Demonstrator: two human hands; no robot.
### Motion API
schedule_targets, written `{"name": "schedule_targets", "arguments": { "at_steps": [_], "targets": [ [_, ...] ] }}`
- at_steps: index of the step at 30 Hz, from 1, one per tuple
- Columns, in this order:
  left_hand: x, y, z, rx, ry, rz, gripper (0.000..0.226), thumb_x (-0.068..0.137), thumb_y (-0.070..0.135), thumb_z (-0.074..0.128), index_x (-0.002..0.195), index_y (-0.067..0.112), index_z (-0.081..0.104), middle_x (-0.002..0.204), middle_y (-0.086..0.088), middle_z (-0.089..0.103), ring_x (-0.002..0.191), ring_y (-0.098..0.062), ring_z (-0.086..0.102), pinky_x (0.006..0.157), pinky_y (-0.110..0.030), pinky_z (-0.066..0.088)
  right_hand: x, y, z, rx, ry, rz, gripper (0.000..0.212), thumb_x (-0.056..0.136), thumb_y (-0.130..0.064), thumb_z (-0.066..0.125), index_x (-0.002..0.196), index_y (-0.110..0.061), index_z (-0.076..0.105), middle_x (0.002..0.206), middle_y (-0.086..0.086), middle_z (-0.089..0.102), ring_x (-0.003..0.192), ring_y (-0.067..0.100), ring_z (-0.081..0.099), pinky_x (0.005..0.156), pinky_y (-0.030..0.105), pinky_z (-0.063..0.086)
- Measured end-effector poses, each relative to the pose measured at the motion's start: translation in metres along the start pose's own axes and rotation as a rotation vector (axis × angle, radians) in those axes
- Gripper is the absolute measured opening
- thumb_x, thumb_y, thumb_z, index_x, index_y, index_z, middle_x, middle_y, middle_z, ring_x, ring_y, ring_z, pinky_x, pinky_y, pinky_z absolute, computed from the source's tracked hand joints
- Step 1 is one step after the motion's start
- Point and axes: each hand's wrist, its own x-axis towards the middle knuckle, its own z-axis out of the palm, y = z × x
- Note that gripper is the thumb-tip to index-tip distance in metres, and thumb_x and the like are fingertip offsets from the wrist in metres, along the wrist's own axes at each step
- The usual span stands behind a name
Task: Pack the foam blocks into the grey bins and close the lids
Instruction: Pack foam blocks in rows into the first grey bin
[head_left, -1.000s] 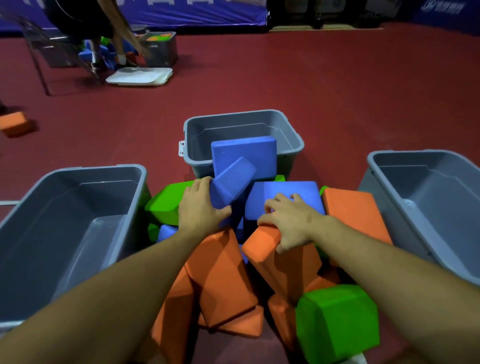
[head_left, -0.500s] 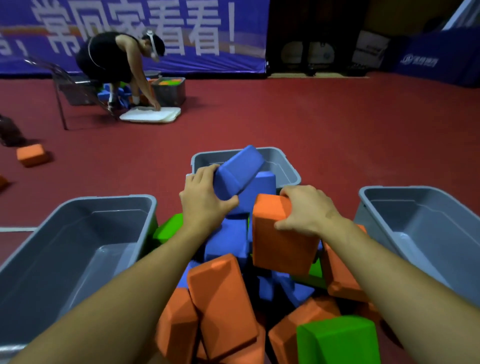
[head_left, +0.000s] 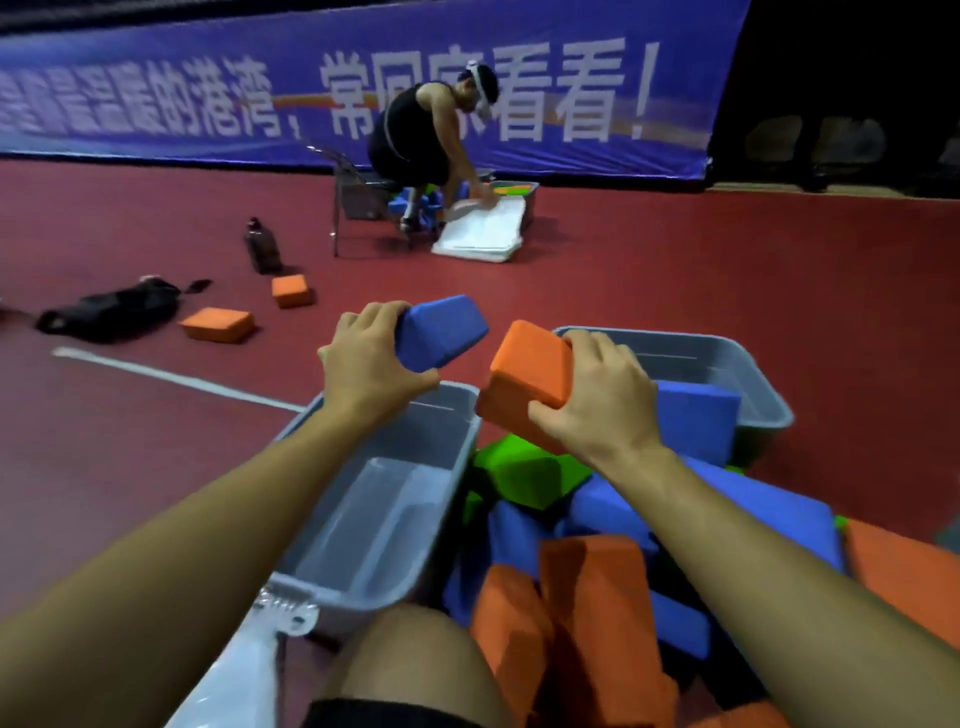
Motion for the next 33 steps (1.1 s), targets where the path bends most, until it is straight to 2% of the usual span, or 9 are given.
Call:
{"name": "schedule_targets", "arguments": {
  "at_steps": [4,7,10,14,20,24,28,31,33],
  "targets": [
    [-0.01,-0.082,-0.03,0.119,-0.101,-0.049,0.081,0.046,0.052,0.068,0.121,0.023,0.056,0.113,0.001,0.061,0.099,-0.029,0.052,0.079,-0.048,0.051,0.007,-0.055,0.053,0.17,0.017,0.032,0.076,0.059,-0.052,0.066,0.122,-0.012,0.054,0.113,0.01,0.06,0.1,0.037,0.056,0.084,0.048,0.051],
    [-0.025,-0.133,-0.042,0.159,-0.16,-0.098,0.08,0.046,0.048,0.069,0.12,0.02,0.058,0.111,-0.001,0.061,0.098,-0.03,0.054,0.079,-0.041,0.049,0.002,-0.083,0.094,0.294,-0.008,0.12,0.073,0.061,-0.05,0.072,0.121,-0.014,0.055,0.114,0.009,0.061,0.103,0.035,0.056,0.087,0.043,0.048],
    [-0.04,-0.172,-0.041,0.198,-0.234,-0.12,0.077,0.052,0.042,0.078,0.123,0.017,0.058,0.115,-0.003,0.061,0.101,-0.029,0.053,0.078,-0.038,0.043,-0.012,-0.102,0.136,0.371,-0.069,0.143,0.069,0.062,-0.049,0.072,0.12,-0.016,0.056,0.113,0.007,0.061,0.104,0.032,0.057,0.085,0.041,0.048],
    [-0.051,-0.21,-0.025,0.253,-0.34,-0.111,0.081,0.049,0.05,0.068,0.125,0.025,0.057,0.117,0.002,0.061,0.103,-0.026,0.05,0.079,-0.042,0.046,-0.027,-0.111,0.189,0.372,-0.194,0.126,0.07,0.065,-0.052,0.072,0.122,-0.015,0.054,0.114,0.006,0.06,0.103,0.031,0.057,0.085,0.04,0.048],
    [-0.048,-0.21,0.014,0.329,-0.407,0.069,0.082,0.049,0.054,0.061,0.125,0.027,0.053,0.111,0.005,0.063,0.104,-0.027,0.051,0.076,-0.039,0.031,-0.036,-0.111,0.244,0.181,-0.439,0.042,0.076,0.069,-0.053,0.072,0.132,-0.018,0.049,0.125,0.002,0.057,0.11,0.03,0.053,0.089,0.043,0.048],
    [-0.05,-0.214,0.032,0.32,-0.505,0.043,0.086,0.047,0.055,0.061,0.126,0.024,0.057,0.098,-0.001,0.064,0.094,-0.03,0.055,0.074,-0.04,0.043,-0.038,-0.107,0.258,0.106,-0.513,-0.012,0.074,0.067,-0.057,0.07,0.132,-0.026,0.051,0.128,-0.005,0.058,0.114,0.028,0.053,0.09,0.045,0.046],
    [-0.072,-0.234,0.026,0.275,-0.643,-0.005,0.083,0.046,0.056,0.064,0.122,0.023,0.065,0.081,0.005,0.06,0.076,-0.022,0.051,0.069,-0.029,0.04,-0.028,-0.106,0.256,0.116,-0.582,-0.052,0.066,0.059,-0.06,0.067,0.116,-0.027,0.059,0.114,-0.004,0.065,0.106,0.031,0.058,0.087,0.048,0.05],
    [-0.086,-0.231,0.019,0.259,-0.744,0.012,0.078,0.046,0.058,0.064,0.118,0.028,0.067,0.087,0.008,0.067,0.075,-0.015,0.051,0.069,-0.026,0.04,-0.024,-0.104,0.249,0.106,-0.652,-0.063,0.062,0.054,-0.064,0.064,0.102,-0.025,0.062,0.099,0.001,0.069,0.097,0.033,0.062,0.081,0.046,0.053],
    [-0.093,-0.223,0.015,0.221,-0.77,-0.011,0.077,0.042,0.06,0.061,0.113,0.03,0.068,0.092,0.009,0.071,0.076,-0.015,0.056,0.07,-0.026,0.044,-0.025,-0.102,0.241,0.062,-0.709,-0.104,0.063,0.055,-0.063,0.067,0.106,-0.025,0.064,0.098,0.002,0.07,0.098,0.034,0.062,0.081,0.045,0.054]
  ]
}}
